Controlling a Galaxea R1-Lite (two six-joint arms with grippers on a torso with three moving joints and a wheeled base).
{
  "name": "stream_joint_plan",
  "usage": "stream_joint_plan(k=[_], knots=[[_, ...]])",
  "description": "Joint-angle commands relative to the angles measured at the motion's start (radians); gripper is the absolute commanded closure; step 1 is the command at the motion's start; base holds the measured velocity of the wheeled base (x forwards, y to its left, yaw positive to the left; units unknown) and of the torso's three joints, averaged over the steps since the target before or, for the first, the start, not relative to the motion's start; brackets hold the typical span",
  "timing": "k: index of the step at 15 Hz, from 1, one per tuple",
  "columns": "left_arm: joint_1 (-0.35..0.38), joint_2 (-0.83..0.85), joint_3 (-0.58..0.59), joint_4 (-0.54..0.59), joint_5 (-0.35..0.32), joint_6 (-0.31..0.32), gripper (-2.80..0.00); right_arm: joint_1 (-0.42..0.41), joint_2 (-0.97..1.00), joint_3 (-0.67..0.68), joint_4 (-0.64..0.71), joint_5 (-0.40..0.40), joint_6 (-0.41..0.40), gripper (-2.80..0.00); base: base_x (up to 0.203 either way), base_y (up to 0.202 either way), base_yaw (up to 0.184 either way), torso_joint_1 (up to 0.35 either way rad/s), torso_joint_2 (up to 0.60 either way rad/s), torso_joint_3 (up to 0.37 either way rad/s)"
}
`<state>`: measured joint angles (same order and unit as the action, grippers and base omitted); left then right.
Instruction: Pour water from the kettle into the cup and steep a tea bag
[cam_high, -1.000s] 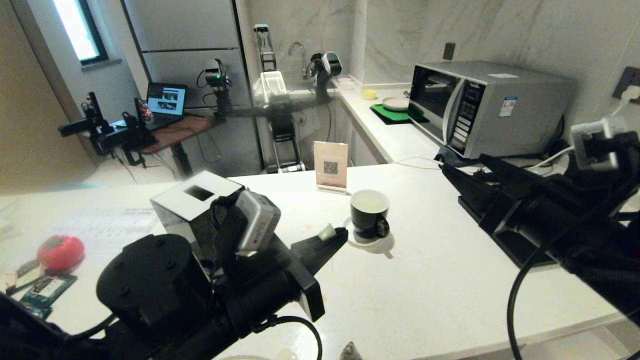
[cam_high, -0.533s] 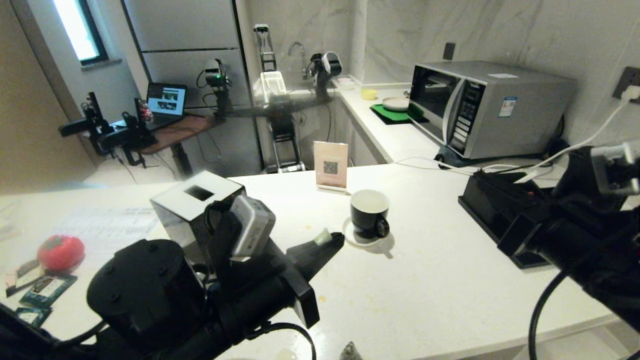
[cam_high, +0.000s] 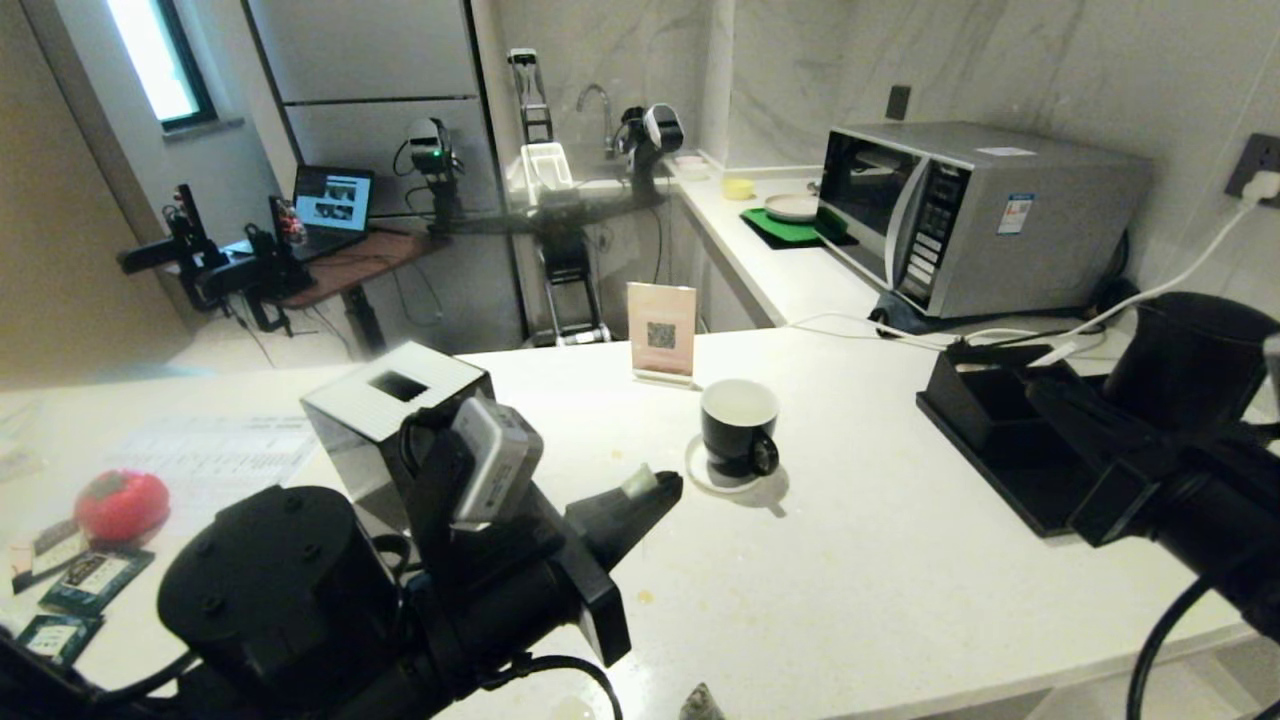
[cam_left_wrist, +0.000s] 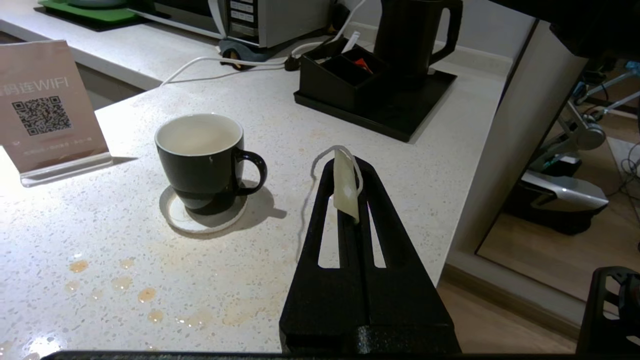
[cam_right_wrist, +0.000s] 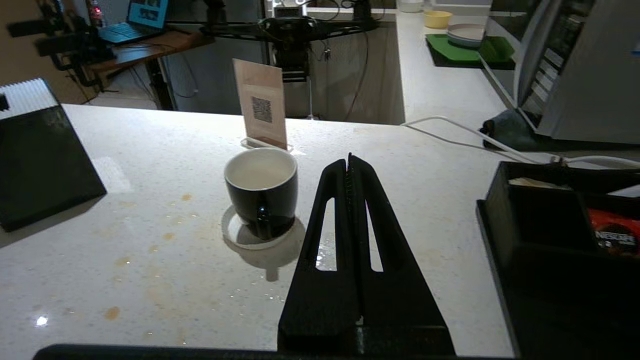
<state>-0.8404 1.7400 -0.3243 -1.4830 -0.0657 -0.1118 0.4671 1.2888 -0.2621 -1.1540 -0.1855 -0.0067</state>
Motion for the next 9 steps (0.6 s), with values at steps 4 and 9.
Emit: stream_joint_plan(k=[4, 9], knots=[[0.000, 0.001, 0.009, -0.008, -0.001, 0.001, 0.00, -0.008, -0.022, 0.049, -0.012, 0.004, 0.010, 0.00, 0.000, 0.000, 0.000, 0.000, 0.00, 0.000], [0.000, 0.008, 0.011, -0.007, 0.001, 0.001, 0.00, -0.123, -0.103, 0.139, -0.013, 0.007, 0.032, 0.00, 0.000, 0.000, 0.000, 0.000, 0.00, 0.000]])
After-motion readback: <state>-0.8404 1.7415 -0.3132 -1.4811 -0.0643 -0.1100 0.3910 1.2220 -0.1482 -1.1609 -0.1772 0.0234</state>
